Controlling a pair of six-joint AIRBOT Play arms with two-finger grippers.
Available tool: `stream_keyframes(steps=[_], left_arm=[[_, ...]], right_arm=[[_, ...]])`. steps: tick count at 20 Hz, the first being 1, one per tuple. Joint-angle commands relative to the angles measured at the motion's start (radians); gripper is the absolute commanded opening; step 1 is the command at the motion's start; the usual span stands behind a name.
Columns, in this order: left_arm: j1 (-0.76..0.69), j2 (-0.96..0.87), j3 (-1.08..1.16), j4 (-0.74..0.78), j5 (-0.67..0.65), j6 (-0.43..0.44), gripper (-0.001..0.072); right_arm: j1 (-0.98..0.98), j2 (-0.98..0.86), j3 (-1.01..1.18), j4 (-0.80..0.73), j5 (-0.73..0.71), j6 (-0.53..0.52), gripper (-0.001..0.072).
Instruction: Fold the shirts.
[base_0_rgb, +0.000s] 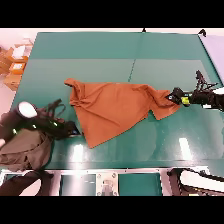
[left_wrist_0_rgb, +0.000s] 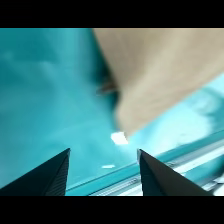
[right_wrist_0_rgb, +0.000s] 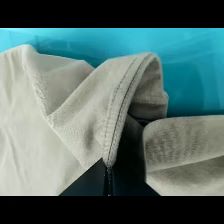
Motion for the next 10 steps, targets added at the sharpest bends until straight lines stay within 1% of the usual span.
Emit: stream_keyframes(steps=[1, 3, 5, 7, 9, 10], left_arm=[[-0.095, 0.049, -0.197, -0.277, 0.271, 0.069, 0.049], [-0.18, 0.049, -0.217, -0.29, 0.381, 0.051, 0.049], [-0.23, 0.048, -0.228, -0.289, 0.426, 0.032, 0.049], [-0.236, 0.048, -0.239, -0.288, 0.404, 0.031, 0.049], [-0.236, 0.049, -0.241, -0.248, 0.389, 0.005, 0.049], [-0.236, 0.049, -0.24, -0.249, 0.385, 0.006, 0.049]], right_arm=[[0.0, -0.001, 0.005, 0.0, 0.001, 0.0, 0.0014], [0.0, -0.001, 0.005, 0.0, 0.002, 0.0, 0.0014], [0.0, -0.001, 0.005, 0.0, 0.005, 0.0, 0.0014], [0.0, 0.0, 0.005, 0.0, 0.008, 0.0, 0.0014], [0.0, 0.0, 0.005, 0.0, 0.011, 0.0, 0.0014], [0.0, 0.0, 0.005, 0.0, 0.018, 0.0, 0.0014]])
